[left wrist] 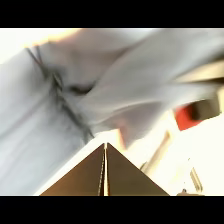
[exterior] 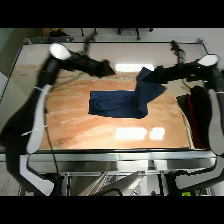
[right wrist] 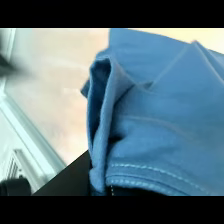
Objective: Fold the shirts.
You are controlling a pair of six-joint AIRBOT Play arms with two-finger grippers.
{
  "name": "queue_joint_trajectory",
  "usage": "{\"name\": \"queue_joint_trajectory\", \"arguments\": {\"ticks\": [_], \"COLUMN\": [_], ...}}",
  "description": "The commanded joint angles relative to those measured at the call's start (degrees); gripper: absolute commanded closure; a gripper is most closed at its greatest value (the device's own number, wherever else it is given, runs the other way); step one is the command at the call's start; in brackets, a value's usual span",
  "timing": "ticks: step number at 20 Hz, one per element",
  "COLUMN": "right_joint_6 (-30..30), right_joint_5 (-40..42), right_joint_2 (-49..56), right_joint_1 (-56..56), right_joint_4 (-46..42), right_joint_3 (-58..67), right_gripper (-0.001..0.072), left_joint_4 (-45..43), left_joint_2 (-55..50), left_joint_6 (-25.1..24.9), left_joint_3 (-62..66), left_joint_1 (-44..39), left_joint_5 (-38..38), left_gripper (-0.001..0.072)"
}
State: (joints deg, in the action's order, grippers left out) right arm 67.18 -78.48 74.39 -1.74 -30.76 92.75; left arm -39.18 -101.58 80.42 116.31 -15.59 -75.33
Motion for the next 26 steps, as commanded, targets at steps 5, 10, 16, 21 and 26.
{"name": "queue_joint_trajectory", "arguments": {"ticks": [5,10,16,21,26], "right_joint_6": [-3.96,-13.18,-6.56,4.85,3.98], "right_joint_5": [38.47,37.13,17.0,9.14,7.1], "right_joint_2": [17.14,16.94,4.35,2.51,8.11], "right_joint_1": [33.88,37.18,14.49,-3.21,-3.23], "right_joint_4": [3.15,10.25,3.98,-11.8,-12.17], "right_joint_3": [0.07,0.79,0.76,-0.17,-6.05], "right_gripper": [0.0175,0.0094,0.0095,0.0093,0.0087], "left_joint_4": [1.68,1.73,1.81,1.86,1.86], "left_joint_2": [20.94,27.26,28.06,28.06,28.11], "left_joint_6": [-4.81,-8.02,-8.9,-8.87,-8.85], "left_joint_3": [-4.92,-16.72,-24.2,-20.85,-17.97], "left_joint_1": [19.78,23.52,24.33,24.33,24.33], "left_joint_5": [-10.69,-10.03,-8.92,-9.07,-9.2], "left_gripper": [0.0692,0.0692,0.0691,0.0691,0.0691]}}
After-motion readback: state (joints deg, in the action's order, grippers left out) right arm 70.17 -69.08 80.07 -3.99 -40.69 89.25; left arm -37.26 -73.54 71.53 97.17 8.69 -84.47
